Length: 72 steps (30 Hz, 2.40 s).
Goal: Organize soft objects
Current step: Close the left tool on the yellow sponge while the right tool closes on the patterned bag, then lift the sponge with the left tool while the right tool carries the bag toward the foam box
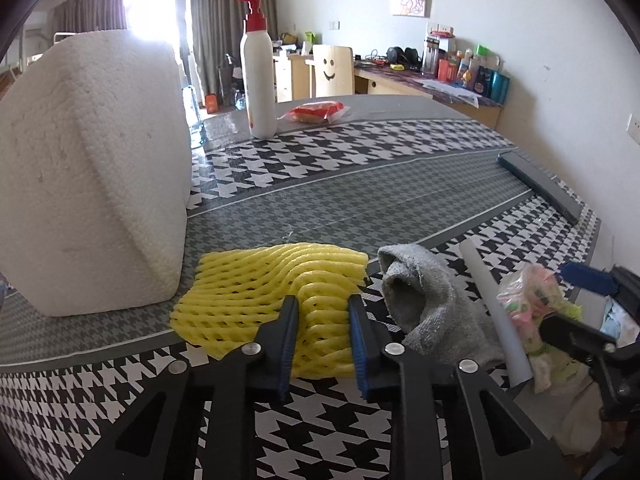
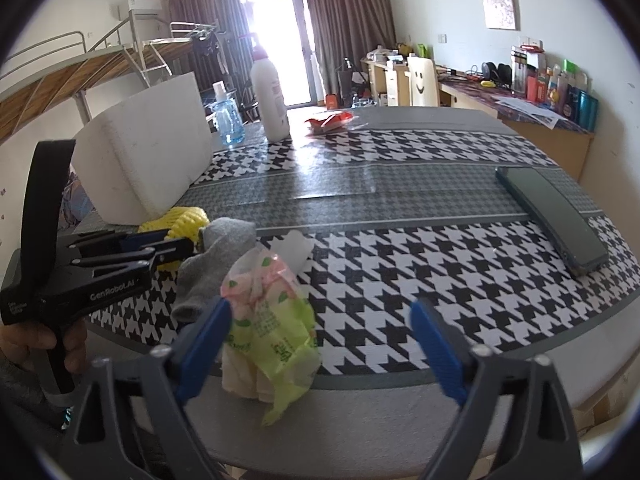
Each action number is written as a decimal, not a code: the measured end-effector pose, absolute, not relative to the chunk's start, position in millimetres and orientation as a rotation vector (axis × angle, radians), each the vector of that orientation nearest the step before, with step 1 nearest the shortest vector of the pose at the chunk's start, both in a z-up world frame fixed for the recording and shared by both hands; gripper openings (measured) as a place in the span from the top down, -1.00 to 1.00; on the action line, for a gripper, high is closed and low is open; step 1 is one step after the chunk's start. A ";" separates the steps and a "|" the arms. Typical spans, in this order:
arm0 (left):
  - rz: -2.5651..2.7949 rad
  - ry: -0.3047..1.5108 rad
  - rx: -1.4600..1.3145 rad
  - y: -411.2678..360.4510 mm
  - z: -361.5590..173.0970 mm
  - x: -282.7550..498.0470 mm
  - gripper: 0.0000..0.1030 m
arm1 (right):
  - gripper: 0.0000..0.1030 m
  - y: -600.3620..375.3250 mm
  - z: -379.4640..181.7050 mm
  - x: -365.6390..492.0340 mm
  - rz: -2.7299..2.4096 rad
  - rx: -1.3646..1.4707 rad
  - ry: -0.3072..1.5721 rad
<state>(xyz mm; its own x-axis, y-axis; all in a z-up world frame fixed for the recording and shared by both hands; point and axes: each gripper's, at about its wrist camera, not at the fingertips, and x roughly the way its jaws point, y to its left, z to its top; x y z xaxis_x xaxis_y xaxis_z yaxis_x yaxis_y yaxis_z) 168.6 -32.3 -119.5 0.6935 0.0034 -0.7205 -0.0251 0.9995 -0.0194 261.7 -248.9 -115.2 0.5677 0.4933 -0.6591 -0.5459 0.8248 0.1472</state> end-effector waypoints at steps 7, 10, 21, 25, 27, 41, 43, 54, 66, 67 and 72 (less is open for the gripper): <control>0.013 0.798 -0.031 -32.1 -117.9 166.9 0.57 | -0.30 -241.5 -119.3 260.1 0.643 -0.095 0.775; 0.011 0.793 -0.032 -31.7 -116.6 165.9 0.59 | -0.26 -239.1 -119.9 257.4 0.662 -0.100 0.780; 0.009 0.759 -0.041 -26.5 -111.2 155.4 0.61 | 0.50 -232.9 -122.8 254.0 0.740 -0.074 0.821; 0.011 0.737 -0.043 -25.1 -104.8 150.5 0.62 | 0.57 -233.2 -115.2 249.0 0.742 -0.083 0.798; 0.015 0.734 -0.043 -23.5 -103.0 147.9 0.62 | 0.57 -234.7 -110.9 247.3 0.739 -0.080 0.784; -0.006 0.658 -0.048 -22.1 -80.7 127.1 0.62 | 0.58 -241.8 -86.5 244.7 0.717 -0.048 0.719; -0.009 0.645 -0.046 -22.8 -76.7 123.7 0.62 | 0.58 -242.6 -84.5 245.7 0.708 -0.046 0.711; -0.017 0.592 -0.027 -26.5 -59.1 112.2 0.62 | 0.57 -241.2 -69.3 246.0 0.689 -0.028 0.664; -0.014 0.528 0.000 -26.8 -41.1 103.2 0.62 | 0.57 -232.6 -52.6 248.4 0.675 -0.035 0.604; -0.013 0.522 0.006 -27.2 -39.8 103.0 0.62 | 0.57 -232.0 -51.5 247.6 0.678 -0.038 0.598; -0.023 0.499 0.011 -26.8 -33.7 99.1 0.61 | 0.57 -227.3 -45.1 246.1 0.689 -0.047 0.572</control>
